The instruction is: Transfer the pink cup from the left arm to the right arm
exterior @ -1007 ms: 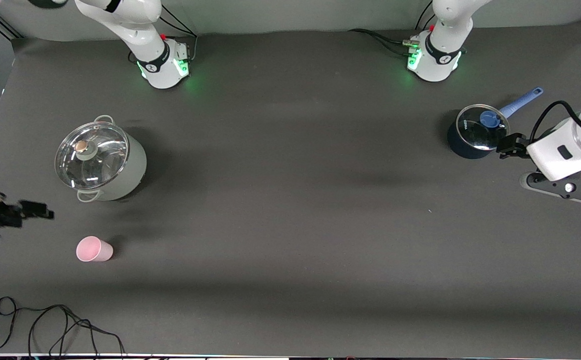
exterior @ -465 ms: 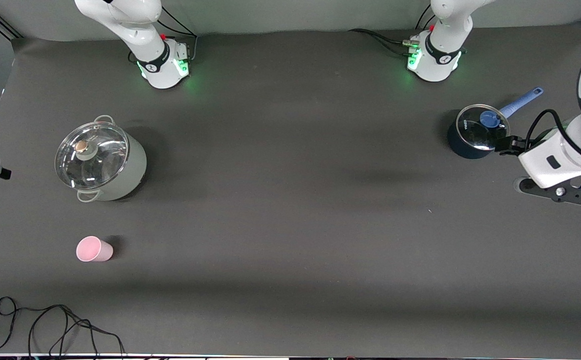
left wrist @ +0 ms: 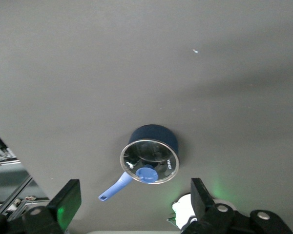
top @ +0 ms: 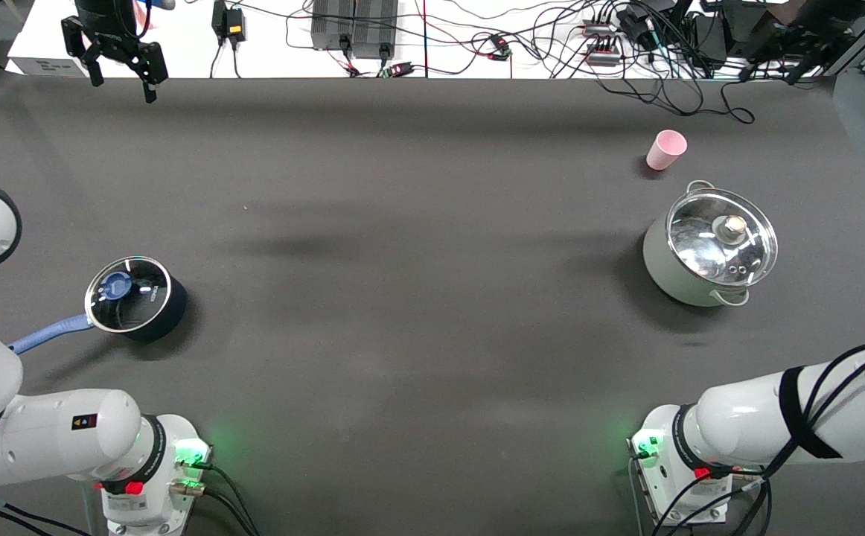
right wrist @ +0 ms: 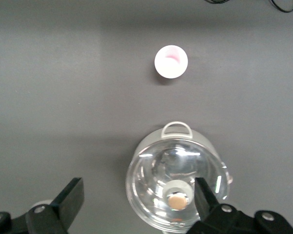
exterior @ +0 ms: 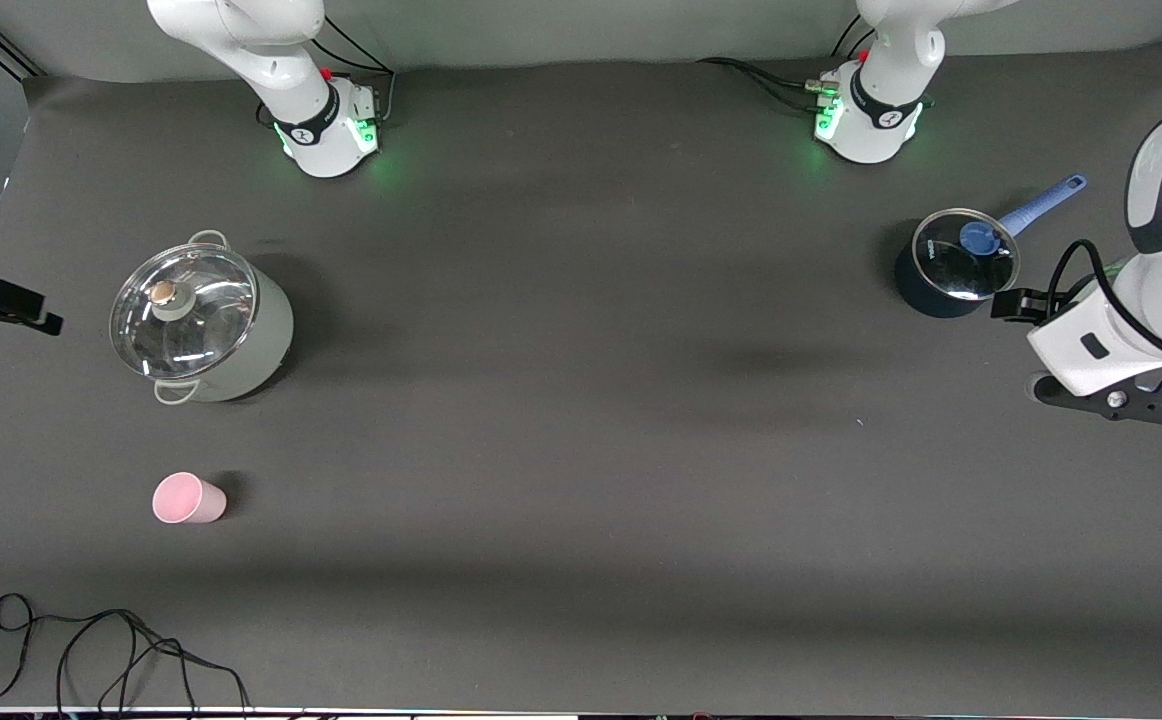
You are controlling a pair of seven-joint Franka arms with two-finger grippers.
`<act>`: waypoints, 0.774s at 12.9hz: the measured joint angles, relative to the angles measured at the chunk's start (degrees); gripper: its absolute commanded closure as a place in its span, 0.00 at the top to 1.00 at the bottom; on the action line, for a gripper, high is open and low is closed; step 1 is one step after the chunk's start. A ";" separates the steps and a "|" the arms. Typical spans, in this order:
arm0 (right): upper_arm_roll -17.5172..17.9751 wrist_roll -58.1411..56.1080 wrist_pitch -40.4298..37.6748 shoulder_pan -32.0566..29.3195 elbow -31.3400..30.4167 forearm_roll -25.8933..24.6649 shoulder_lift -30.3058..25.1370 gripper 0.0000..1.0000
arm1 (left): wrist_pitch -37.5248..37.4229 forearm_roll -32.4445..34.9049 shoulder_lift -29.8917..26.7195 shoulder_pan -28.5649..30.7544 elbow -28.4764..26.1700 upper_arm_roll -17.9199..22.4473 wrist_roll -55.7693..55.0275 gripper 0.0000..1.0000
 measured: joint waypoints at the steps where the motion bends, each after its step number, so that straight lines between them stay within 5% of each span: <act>1: 0.15 1.51 0.16 1.08 0.00 -0.20 -0.29 1.00 | 0.46 -2.43 -0.57 -2.13 0.06 3.82 1.92 1.00; 4: 0.48 2.65 0.82 1.66 0.74 -0.30 -1.03 1.00 | 3.48 -6.06 -1.77 -5.37 -0.28 11.95 8.41 1.00; 10: 5.01 8.46 0.86 1.82 1.72 -2.53 -1.56 1.00 | 7.63 -9.26 -3.45 -5.06 -4.59 13.89 9.54 1.00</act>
